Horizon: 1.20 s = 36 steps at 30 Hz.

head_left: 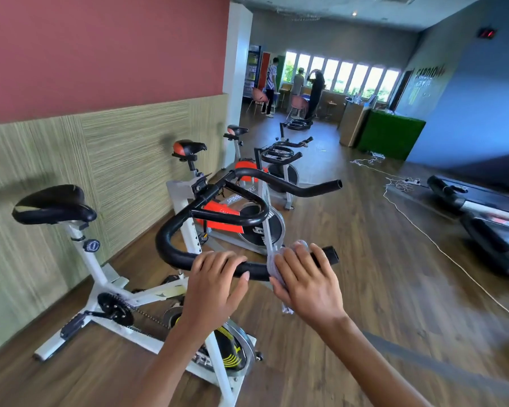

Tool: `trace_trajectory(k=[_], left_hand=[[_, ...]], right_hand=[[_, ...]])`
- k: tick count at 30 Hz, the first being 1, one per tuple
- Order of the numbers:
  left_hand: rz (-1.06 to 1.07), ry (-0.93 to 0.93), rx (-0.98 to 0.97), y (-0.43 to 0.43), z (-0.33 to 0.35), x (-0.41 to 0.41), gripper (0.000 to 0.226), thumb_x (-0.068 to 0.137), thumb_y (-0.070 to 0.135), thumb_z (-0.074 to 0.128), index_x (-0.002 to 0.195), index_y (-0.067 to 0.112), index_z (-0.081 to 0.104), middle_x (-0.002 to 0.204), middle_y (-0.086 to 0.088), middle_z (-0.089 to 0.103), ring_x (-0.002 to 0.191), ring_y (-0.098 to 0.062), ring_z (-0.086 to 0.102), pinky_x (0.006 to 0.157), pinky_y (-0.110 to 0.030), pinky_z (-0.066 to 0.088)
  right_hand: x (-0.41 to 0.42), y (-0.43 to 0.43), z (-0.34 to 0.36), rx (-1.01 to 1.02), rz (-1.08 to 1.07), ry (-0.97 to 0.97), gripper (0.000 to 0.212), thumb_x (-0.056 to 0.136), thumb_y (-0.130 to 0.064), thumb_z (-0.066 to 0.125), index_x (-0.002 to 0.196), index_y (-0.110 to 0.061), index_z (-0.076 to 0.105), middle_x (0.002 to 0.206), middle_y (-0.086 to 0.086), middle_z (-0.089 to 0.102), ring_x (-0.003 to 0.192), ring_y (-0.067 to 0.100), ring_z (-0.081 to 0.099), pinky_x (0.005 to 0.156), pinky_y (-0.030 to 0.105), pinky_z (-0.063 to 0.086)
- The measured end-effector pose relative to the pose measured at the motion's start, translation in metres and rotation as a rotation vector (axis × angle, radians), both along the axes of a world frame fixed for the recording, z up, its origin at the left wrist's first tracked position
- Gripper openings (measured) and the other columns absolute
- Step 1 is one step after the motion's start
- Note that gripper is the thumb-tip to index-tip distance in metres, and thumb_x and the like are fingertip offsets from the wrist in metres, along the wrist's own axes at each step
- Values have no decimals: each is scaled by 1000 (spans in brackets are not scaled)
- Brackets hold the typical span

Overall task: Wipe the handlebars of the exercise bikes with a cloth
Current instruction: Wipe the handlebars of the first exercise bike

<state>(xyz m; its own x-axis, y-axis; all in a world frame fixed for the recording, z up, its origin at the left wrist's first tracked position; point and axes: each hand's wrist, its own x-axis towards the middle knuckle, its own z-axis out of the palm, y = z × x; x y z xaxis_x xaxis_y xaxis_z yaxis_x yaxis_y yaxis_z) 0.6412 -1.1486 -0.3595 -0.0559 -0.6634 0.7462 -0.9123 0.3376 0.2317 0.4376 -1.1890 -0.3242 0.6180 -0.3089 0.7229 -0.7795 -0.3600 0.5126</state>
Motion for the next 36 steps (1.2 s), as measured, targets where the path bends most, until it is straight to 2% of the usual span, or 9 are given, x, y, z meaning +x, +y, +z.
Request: trace_trajectory(k=[2,5,12,16,20,25,30,33,36], left_hand=[[3,1,2,1,3,0,31,94,37,46,108,17,66,103,6,63,97,-16,57,96,-34,35],[24,-7,14,0,5,0,31,93,38,45,107,19,65,102,7,63,96,-15,57,94,-33,35],[23,17,-5,2,2,-3,30,93,38,45,104,19,65,100,9,63,94,-15,57,93,-31,33],[48,39,-143,-7,-8,-8,28,91,37,47,98,17,65,96,7,63,92,-16,56,95,-31,33],[36,78,-281,-14,-18,-12,27,90,39,49,94,18,65,94,8,64,89,-17,57,92,-33,36],[28,35,-483,-30,-32,-9,24,88,43,47,89,26,64,87,16,61,84,-10,55,89,-29,32],[8,-34,-669,-44,-40,-2,35,90,54,36,88,32,63,85,20,60,82,-6,54,84,-26,27],[39,-82,-719,-49,-38,0,44,88,58,31,92,32,66,88,19,61,84,-7,53,83,-28,25],[73,-125,-721,-51,-38,2,49,88,60,26,95,32,66,88,19,59,83,-6,50,82,-27,22]], right_hand=[[8,-2,6,0,-26,-50,28,92,-35,51,81,-14,65,78,3,63,81,26,62,86,41,51],[33,-7,20,88,-145,-152,38,88,-33,46,55,-17,58,53,1,56,55,24,53,66,35,46],[20,-6,16,75,-83,-52,39,90,-38,45,58,-18,55,54,0,52,55,23,50,60,36,41],[19,-13,6,-53,39,-138,36,89,-35,50,56,-20,47,54,0,47,54,25,47,60,35,37],[13,-19,-15,-232,171,-193,32,91,-36,54,65,-18,58,65,0,56,71,26,58,88,38,45],[12,-62,-53,-651,350,-321,31,92,-37,51,96,-16,72,103,5,74,116,24,58,108,48,33],[34,-96,-67,-809,564,-673,40,100,-33,41,131,-10,52,144,19,44,142,32,35,116,48,29],[50,-95,-72,-707,721,-886,49,103,-30,38,141,1,40,152,23,27,147,32,20,121,42,21],[64,-90,-74,-592,785,-1052,55,103,-33,36,148,0,30,158,19,16,150,29,12,121,41,20]])
